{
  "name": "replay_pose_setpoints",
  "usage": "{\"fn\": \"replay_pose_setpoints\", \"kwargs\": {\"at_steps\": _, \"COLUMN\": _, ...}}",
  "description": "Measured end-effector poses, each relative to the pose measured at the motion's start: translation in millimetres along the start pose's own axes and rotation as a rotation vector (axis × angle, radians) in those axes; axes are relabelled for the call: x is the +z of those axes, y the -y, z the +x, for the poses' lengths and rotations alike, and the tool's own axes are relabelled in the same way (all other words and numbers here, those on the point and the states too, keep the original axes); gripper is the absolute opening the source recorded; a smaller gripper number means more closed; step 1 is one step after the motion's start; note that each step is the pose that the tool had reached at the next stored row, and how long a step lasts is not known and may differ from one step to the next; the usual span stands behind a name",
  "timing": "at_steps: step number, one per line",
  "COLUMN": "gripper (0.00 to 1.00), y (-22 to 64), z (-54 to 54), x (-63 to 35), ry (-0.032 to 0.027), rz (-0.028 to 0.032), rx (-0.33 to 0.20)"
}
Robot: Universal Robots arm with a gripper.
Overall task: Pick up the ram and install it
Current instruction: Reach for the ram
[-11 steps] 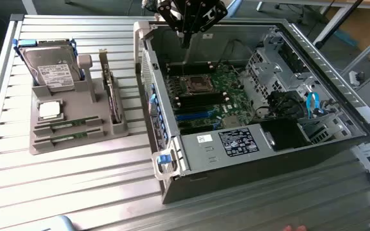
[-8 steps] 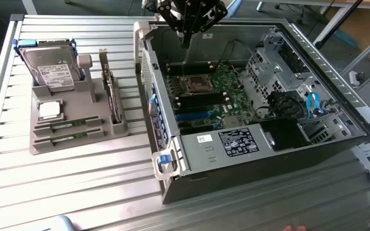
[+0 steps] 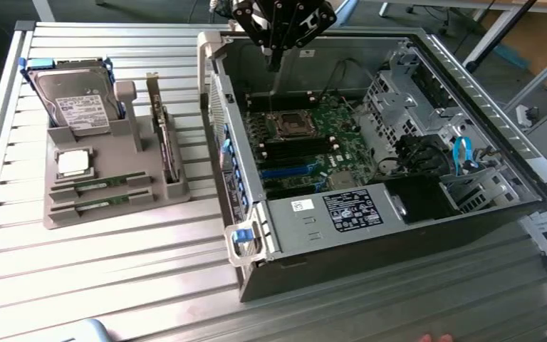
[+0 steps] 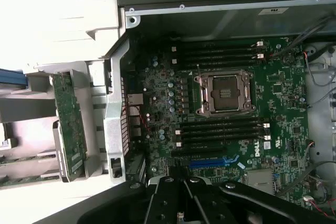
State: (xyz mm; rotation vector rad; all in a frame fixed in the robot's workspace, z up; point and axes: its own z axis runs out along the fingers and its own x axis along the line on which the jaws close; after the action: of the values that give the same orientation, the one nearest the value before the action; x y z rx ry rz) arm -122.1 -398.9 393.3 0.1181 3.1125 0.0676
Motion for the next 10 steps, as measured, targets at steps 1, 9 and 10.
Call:
{"fn": "replay_pose_setpoints", "kwargs": {"at_steps": 1, "gripper": 0.11, "y": 0.0, "z": 0.3, "x": 0.0, "ry": 0.0001, "rz": -0.0001, "rx": 0.0}}
{"fn": "replay_pose_setpoints", "kwargs": {"at_steps": 9, "gripper": 0.11, "y": 0.9, "z": 11.5, "x": -0.3, "ry": 0.0, "rz": -0.0001, "rx": 0.0}}
{"fn": "replay_pose_setpoints", "kwargs": {"at_steps": 10, "gripper": 0.11, "y": 1.0, "z": 12.6, "x": -0.3, "ry": 0.0001, "rz": -0.0001, "rx": 0.0}}
